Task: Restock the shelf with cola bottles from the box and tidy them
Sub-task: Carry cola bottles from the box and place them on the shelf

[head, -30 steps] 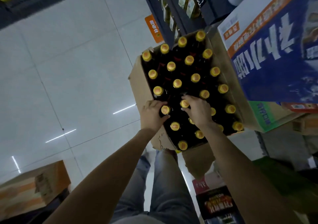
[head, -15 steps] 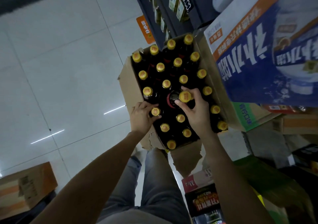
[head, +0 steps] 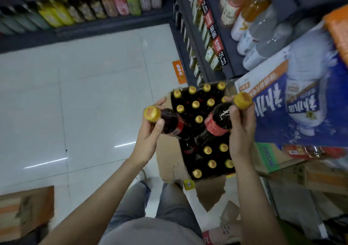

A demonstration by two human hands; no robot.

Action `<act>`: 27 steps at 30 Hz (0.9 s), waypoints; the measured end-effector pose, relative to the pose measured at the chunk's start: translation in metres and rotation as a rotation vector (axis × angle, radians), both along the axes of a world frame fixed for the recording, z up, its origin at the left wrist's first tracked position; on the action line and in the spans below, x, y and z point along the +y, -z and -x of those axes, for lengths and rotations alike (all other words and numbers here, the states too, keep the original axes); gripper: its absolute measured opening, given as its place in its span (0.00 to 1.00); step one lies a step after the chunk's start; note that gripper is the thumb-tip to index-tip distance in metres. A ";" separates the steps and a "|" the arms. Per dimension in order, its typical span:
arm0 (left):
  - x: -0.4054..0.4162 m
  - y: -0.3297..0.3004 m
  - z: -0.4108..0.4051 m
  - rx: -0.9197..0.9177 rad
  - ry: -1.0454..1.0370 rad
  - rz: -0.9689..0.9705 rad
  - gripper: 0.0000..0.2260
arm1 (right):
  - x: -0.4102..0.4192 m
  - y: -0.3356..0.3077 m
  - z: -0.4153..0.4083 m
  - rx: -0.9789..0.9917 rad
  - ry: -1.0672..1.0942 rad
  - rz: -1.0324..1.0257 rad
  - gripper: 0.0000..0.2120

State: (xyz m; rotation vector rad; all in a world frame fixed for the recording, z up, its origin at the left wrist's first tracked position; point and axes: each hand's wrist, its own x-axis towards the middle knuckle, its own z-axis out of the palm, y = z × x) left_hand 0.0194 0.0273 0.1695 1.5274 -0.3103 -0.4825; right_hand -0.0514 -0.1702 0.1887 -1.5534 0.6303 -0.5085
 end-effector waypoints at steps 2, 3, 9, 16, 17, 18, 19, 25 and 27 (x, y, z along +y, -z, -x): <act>0.017 -0.010 -0.014 -0.008 -0.086 -0.003 0.23 | 0.011 -0.018 -0.016 0.028 -0.045 -0.058 0.15; 0.029 -0.012 -0.023 0.003 -0.156 0.006 0.20 | 0.019 -0.025 -0.026 0.051 -0.067 -0.102 0.17; 0.139 -0.017 -0.090 0.125 -0.459 0.062 0.19 | 0.114 -0.039 -0.108 -0.021 -0.264 -0.433 0.13; 0.293 -0.031 -0.164 0.428 -0.535 0.019 0.17 | 0.265 -0.023 -0.212 0.181 -0.472 -0.555 0.13; 0.318 -0.036 -0.175 0.469 -0.534 0.020 0.17 | 0.292 -0.023 -0.230 0.207 -0.490 -0.583 0.13; 0.341 -0.039 -0.185 0.501 -0.531 0.027 0.17 | 0.318 -0.023 -0.246 0.236 -0.512 -0.609 0.13; 0.362 -0.042 -0.193 0.528 -0.526 0.043 0.17 | 0.342 -0.022 -0.260 0.265 -0.537 -0.637 0.13; 0.449 -0.046 -0.265 0.607 -0.501 0.126 0.17 | 0.448 -0.017 -0.343 0.384 -0.718 -0.700 0.18; 0.466 -0.042 -0.294 0.611 -0.468 0.101 0.19 | 0.469 -0.012 -0.375 0.414 -0.779 -0.689 0.19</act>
